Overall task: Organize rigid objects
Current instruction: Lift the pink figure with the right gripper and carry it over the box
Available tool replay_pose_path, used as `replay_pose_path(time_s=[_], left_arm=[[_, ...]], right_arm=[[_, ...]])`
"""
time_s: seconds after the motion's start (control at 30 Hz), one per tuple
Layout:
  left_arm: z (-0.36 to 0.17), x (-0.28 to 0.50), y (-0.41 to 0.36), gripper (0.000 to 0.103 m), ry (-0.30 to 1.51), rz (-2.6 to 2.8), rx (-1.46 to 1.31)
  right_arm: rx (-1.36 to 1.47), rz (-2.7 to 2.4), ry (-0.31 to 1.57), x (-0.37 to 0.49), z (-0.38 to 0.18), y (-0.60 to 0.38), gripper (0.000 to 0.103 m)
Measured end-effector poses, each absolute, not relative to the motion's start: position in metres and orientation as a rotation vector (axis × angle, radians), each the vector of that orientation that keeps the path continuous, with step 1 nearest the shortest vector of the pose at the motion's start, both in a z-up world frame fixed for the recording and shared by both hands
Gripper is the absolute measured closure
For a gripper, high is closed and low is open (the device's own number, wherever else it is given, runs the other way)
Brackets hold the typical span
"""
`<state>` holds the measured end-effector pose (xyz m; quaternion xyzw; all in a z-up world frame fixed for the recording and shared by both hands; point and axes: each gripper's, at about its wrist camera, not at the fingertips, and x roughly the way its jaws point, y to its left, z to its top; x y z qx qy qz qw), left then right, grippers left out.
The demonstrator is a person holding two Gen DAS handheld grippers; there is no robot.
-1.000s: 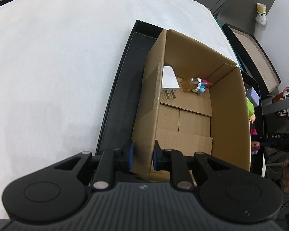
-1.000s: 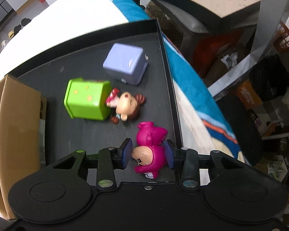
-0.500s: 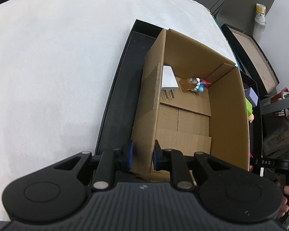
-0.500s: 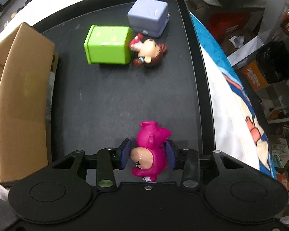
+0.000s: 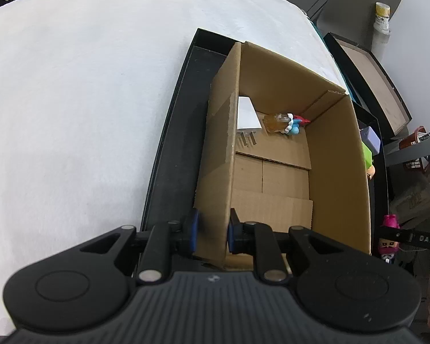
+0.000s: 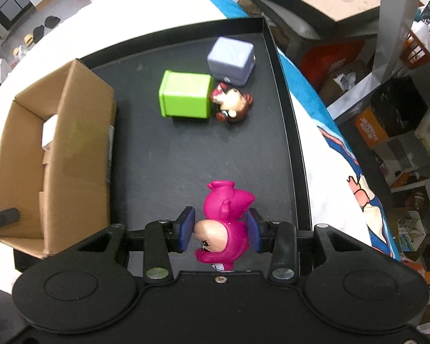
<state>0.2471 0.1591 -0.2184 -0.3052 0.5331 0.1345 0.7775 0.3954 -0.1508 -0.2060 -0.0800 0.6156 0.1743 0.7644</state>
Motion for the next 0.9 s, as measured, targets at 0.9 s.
replay_pose_path(time_s=[0.9], left_arm=[[-0.225,0.234,0.173,0.084,1.121,0.234,-0.717]], right_arm=[[-0.197,0.4,1.185,0.375,-0.122,-0.104,0.064]])
